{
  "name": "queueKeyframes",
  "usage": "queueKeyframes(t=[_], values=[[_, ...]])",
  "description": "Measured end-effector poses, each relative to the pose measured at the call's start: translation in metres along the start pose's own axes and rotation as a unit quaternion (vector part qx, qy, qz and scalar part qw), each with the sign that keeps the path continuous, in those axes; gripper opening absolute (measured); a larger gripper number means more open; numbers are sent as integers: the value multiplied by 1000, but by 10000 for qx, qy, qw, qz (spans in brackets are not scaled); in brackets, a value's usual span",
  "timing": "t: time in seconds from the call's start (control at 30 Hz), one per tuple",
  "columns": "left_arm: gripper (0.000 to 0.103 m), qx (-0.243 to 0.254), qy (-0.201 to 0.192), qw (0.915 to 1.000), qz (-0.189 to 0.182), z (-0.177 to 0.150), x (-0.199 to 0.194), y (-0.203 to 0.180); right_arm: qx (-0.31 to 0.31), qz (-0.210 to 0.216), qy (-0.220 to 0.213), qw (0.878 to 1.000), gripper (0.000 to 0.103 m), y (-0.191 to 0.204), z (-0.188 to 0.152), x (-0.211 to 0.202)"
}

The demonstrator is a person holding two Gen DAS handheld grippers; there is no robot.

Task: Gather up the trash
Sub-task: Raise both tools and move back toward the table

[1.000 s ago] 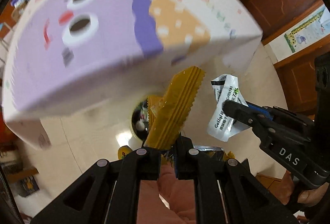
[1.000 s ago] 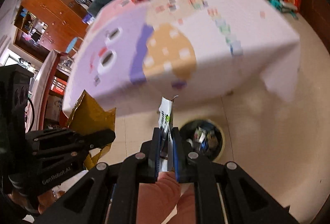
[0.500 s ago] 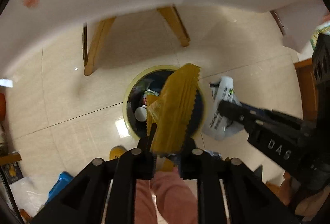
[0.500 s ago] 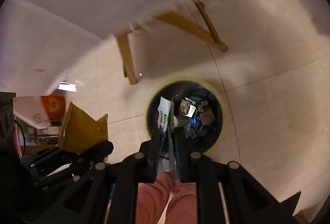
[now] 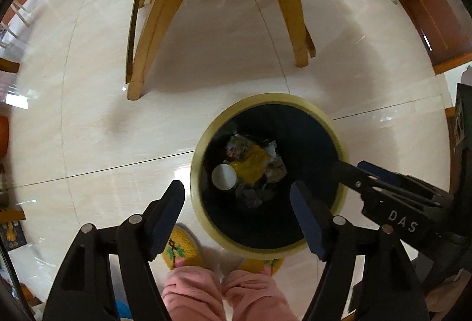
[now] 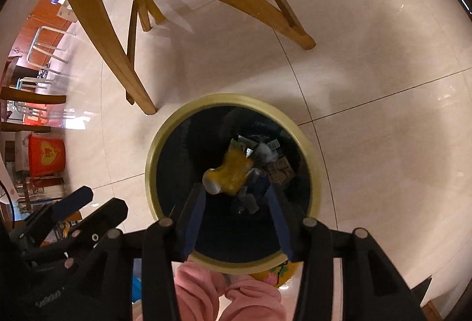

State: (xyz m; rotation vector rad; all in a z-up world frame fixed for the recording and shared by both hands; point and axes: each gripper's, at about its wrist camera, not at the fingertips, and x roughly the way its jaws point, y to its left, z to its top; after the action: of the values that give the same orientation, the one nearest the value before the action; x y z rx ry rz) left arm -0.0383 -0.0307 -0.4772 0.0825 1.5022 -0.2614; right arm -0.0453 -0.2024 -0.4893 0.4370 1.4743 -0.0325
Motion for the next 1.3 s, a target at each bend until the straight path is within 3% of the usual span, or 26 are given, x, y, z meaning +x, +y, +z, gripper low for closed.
queueKeyframes(t=[0.17,0.37,0.73,1.13,1.3], values=[[72,93,-44,9999,35,-5,-28,1,59,3,-29,10000,45,3,-5,-14],[72,157,-178,9997,90,-5,-70,-8,82,68,-168,9998,45,15,-14,-62],[72,549,-588,9967,96,-19,-222,-15,120,233,-521,9983,45,35,-33,-196],[72,619,-1649,9844,31,-4,-402,-11,-433,554,-1806,9810,45,77,-39,-374],[72,532,-2232,9733,76,7,-473,-16,-754,648,-2568,9613,46,91,-36,-440]])
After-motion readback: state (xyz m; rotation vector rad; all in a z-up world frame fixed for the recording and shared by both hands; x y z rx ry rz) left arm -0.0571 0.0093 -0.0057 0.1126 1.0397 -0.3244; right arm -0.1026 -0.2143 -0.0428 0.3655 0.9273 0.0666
